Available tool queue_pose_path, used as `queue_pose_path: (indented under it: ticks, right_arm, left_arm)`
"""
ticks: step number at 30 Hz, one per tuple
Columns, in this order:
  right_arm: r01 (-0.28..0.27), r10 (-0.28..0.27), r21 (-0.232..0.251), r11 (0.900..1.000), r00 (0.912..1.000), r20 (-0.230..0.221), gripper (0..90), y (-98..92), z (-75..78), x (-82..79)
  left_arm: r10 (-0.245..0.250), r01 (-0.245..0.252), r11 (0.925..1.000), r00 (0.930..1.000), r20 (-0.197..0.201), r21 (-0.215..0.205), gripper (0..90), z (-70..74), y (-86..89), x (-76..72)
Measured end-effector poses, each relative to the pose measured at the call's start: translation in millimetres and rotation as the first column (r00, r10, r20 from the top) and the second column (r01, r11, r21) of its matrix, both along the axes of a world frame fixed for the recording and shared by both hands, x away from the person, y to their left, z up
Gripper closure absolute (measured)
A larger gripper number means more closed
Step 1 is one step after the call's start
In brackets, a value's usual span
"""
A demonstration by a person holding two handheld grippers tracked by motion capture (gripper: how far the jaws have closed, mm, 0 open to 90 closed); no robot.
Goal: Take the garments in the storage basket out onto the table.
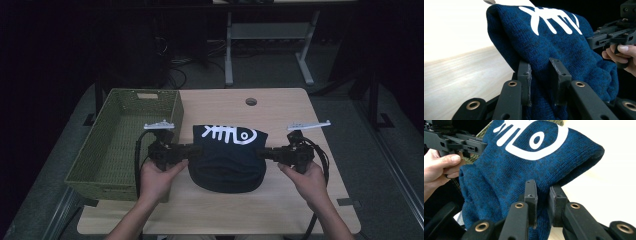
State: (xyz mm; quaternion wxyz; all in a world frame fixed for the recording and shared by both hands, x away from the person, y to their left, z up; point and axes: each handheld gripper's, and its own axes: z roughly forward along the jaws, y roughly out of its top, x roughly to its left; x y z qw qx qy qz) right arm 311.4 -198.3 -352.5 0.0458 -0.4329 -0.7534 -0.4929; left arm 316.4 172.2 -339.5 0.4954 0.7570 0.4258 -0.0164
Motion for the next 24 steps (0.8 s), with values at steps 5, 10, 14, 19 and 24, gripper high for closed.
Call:
queue_pose_path:
  ticks: [5,10,14,19,24]
  right_arm:
    - [-0.015,0.015,0.0,1.0,0.9998,0.01,79.1,13.2,8.7,7.2]
    - [-0.028,0.028,0.003,1.0,0.9995,0.013,79.0,25.3,16.3,14.5]
    - [-0.042,0.042,-0.005,0.999,0.9989,0.023,79.0,35.4,23.2,19.2]
    - [-0.053,0.053,-0.008,0.999,0.9983,0.022,79.1,47.5,29.3,25.1]
    - [-0.064,0.064,0.001,0.998,0.9976,0.026,79.0,58.6,34.0,28.8]
  left_arm:
    - [0.015,-0.015,0.9999,0.9999,0.006,-0.002,72.5,9.5,14.0,2.5]
    - [0.028,-0.027,0.9996,0.9996,0.009,-0.004,72.5,17.8,27.1,5.5]
    - [0.034,-0.034,0.9994,0.9994,0.006,-0.006,72.5,22.6,36.3,7.4]
    - [0.043,-0.043,0.9991,0.9991,0.003,-0.006,72.5,28.2,48.0,9.8]
    - [0.051,-0.051,0.9986,0.9987,-0.003,-0.009,72.4,31.4,59.8,12.6]
